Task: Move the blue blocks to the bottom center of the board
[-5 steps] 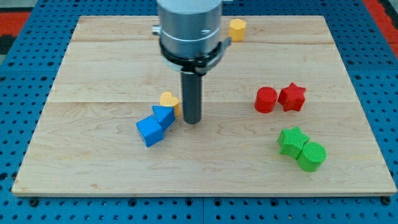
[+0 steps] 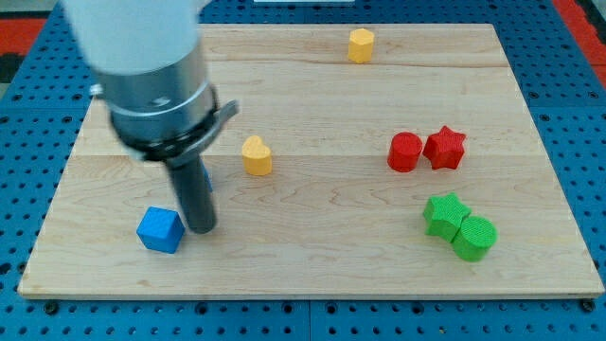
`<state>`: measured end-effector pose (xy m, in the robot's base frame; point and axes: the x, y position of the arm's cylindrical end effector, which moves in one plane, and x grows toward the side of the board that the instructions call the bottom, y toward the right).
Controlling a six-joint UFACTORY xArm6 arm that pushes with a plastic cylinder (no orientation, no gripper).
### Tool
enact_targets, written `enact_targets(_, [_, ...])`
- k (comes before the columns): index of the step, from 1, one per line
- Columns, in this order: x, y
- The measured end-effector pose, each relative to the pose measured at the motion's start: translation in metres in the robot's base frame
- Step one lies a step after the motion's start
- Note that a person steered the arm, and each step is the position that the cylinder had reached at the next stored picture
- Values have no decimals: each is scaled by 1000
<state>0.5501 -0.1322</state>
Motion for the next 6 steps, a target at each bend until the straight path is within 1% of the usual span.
enact_targets(1, [-8, -45])
enact_targets(2, [-45, 14])
enact_targets(3, [-56, 54])
enact_targets(4, [-87, 23])
enact_targets(5, [-87, -11])
enact_targets(6, [-55, -27])
